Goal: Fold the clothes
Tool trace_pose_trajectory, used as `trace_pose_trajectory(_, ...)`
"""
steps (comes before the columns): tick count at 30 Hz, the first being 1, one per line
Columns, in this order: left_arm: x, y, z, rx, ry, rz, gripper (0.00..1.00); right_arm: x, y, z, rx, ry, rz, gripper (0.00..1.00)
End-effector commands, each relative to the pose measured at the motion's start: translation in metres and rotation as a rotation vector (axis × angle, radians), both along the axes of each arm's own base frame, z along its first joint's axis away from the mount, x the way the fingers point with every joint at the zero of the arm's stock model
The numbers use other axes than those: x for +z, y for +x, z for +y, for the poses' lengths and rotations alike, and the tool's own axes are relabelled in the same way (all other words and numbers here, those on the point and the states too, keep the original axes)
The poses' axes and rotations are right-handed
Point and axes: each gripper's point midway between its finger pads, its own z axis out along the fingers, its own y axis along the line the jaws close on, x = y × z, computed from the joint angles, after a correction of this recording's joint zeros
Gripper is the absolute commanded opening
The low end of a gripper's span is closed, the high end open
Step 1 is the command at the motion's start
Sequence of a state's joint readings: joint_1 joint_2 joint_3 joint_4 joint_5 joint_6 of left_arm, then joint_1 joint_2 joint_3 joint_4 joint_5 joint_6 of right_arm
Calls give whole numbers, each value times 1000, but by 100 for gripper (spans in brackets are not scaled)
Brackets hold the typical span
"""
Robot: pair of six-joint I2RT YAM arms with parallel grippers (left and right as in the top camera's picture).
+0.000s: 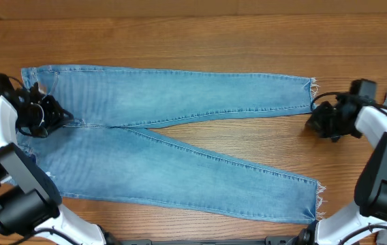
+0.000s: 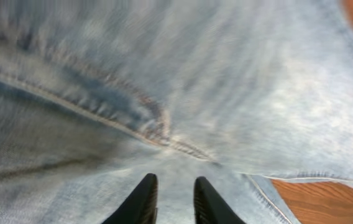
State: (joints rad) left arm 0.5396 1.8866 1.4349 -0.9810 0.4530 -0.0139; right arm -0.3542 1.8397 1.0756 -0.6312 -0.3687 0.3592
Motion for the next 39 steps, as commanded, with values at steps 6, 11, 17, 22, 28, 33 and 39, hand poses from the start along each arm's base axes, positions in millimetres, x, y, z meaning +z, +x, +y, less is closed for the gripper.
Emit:
trace_pose_trajectory(6,16,43,2,-106,252,-119,4,120,26,49,174,151,-326,13)
trace_pose_trajectory(11,-7,71,-39,-332,282,-181,4,132,12,72,218,183,-305,13)
trace_pose_trajectory(17,-61,87,-49,-391,388,-99,4,128,-3,85,248,219,-246,13)
trace_pose_trajectory(22,-100,103,-48,-349,389,-95,4,124,-10,91,287,207,-225,14)
trace_pose_trajectory(28,-134,125,-43,-182,354,-117,12,119,-12,99,315,170,-200,15)
trace_pose_trajectory(33,-129,144,-43,-72,301,-163,13,110,-16,102,336,99,-158,16)
trace_pose_trajectory(39,-71,165,-43,-121,296,-181,15,100,-19,83,194,43,-72,17)
